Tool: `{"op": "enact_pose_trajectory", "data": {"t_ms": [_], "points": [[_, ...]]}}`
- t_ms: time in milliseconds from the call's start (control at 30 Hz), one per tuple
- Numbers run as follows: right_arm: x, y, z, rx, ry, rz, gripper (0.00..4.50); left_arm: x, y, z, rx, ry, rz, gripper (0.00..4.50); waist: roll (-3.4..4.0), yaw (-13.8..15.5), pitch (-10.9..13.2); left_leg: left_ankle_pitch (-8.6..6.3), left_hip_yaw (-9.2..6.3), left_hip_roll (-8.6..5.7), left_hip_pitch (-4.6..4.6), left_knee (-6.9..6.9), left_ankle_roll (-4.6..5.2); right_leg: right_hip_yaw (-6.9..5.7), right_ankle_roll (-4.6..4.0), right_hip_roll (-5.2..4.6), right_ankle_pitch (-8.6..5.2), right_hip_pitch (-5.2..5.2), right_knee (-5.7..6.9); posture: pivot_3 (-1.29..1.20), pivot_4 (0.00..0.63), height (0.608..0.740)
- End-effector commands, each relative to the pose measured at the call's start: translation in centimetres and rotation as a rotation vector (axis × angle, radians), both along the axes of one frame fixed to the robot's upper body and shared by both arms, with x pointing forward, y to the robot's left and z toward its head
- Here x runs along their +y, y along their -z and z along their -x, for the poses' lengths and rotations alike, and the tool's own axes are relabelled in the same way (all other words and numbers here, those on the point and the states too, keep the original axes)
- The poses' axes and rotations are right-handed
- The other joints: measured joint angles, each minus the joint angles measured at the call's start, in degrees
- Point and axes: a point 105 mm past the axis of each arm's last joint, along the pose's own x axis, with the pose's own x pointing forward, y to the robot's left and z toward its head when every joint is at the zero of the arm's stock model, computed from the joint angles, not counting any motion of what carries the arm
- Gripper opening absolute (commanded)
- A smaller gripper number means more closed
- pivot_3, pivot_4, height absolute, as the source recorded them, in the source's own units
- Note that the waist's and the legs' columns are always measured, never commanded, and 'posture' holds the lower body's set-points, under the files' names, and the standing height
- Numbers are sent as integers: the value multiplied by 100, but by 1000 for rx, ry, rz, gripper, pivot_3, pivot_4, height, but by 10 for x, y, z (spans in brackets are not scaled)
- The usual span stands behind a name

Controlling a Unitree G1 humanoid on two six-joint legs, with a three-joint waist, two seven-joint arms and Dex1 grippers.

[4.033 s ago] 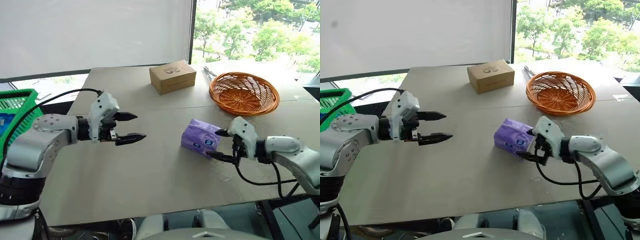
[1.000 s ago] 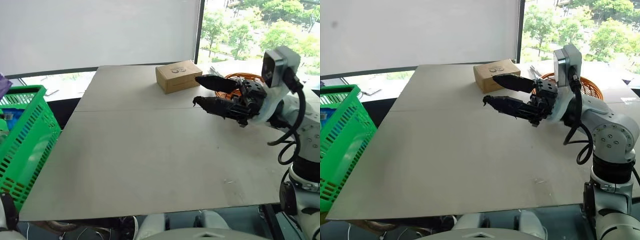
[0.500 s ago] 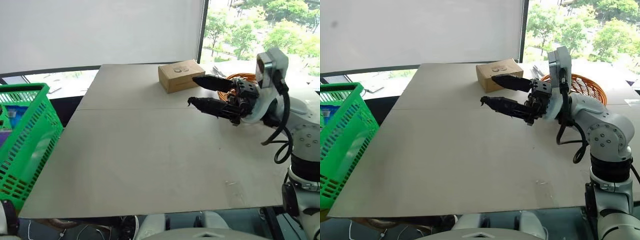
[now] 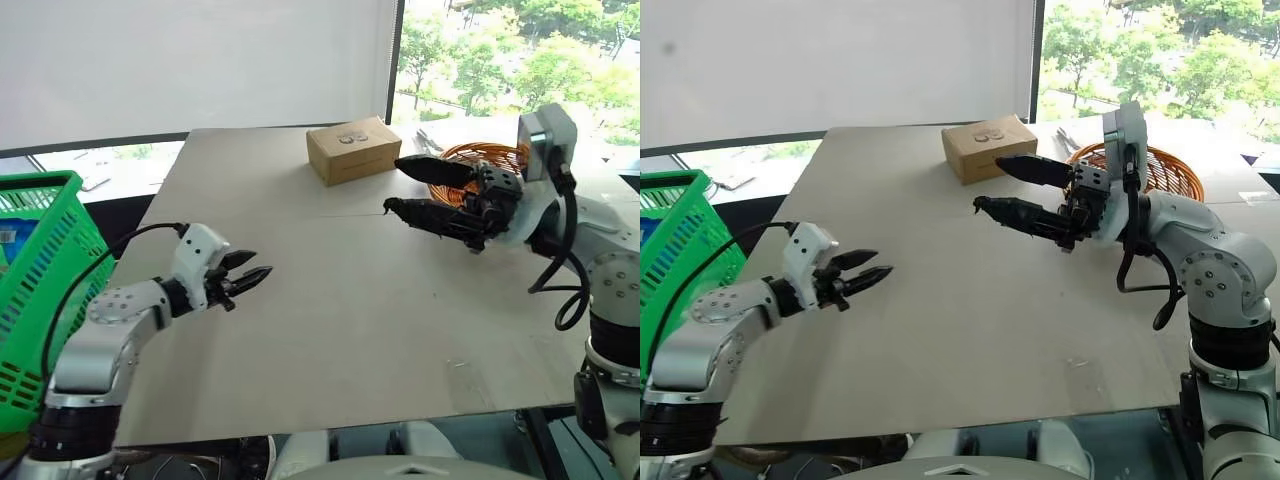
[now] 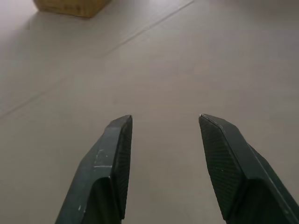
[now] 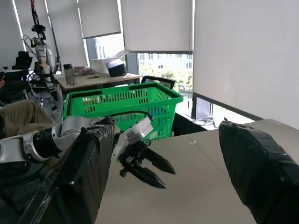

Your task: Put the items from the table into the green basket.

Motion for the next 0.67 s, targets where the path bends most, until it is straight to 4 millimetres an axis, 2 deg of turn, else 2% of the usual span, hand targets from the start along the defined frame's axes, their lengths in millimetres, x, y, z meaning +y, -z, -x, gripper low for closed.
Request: {"op": "enact_pose_trajectory", "data": {"t_ms": [33, 100, 167, 233, 300, 400, 500, 600, 667], "points": [[-5, 0, 1, -41, 51, 18, 3795, -29, -25, 0, -83, 6, 134, 2264, 6, 54, -4, 0, -2, -2, 8, 11, 0, -3, 0, 0, 0, 11, 5, 85, 0, 740], [-15, 23, -15, -43, 189, 115, 3795, -36, -15, -1, -65, -10, 133, 2264, 13, 85, -12, 0, -2, -4, 27, 13, 2, -2, 1, 0, 1, 31, 5, 85, 0, 740], [-36, 58, -36, 29, 367, 240, 3795, -44, -7, 2, -47, -5, 133, 2264, 14, 118, -12, -2, 0, -5, 64, 10, 4, 0, 2, 0, 0, 70, -6, 77, 0, 740], [-62, 90, -54, 59, 546, 368, 3795, -43, 5, -1, -31, -37, 105, 2264, 14, 137, -12, -2, 1, -5, 85, 5, 4, 0, 1, -1, 0, 96, -17, 77, 0, 740], [-77, 110, -55, 85, 594, 403, 3795, -40, 16, -3, -18, -57, 66, 2264, 19, 166, -11, -2, 1, -7, 86, 6, 4, -1, 1, -1, 0, 98, -18, 77, 0, 740], [-90, 139, -45, 111, 604, 456, 3795, -42, 27, -2, 8, -52, 57, 2264, 28, 182, -11, -1, -1, -6, 83, 2, 3, -1, 0, 6, -1, 92, -17, 54, 0, 740], [-94, 154, -39, 112, 607, 479, 3795, -43, 34, -1, 20, -35, 26, 2264, 31, 142, -10, -1, 0, -3, 83, 1, 3, 0, 0, 8, -1, 93, -23, 45, 0, 740], [-95, 156, -40, 80, 637, 477, 3795, -38, 45, -1, 12, -33, -75, 2264, 35, 97, -12, -1, 5, -4, 88, 2, 4, 6, 1, 8, 0, 97, -23, 41, 0, 740], [-91, 156, -39, 70, 629, 469, 3795, -36, 47, -2, 7, -38, -74, 2264, 37, 96, -13, -2, 4, -4, 96, 1, 3, 7, 1, 11, 0, 102, -20, 38, 0, 740]]}}
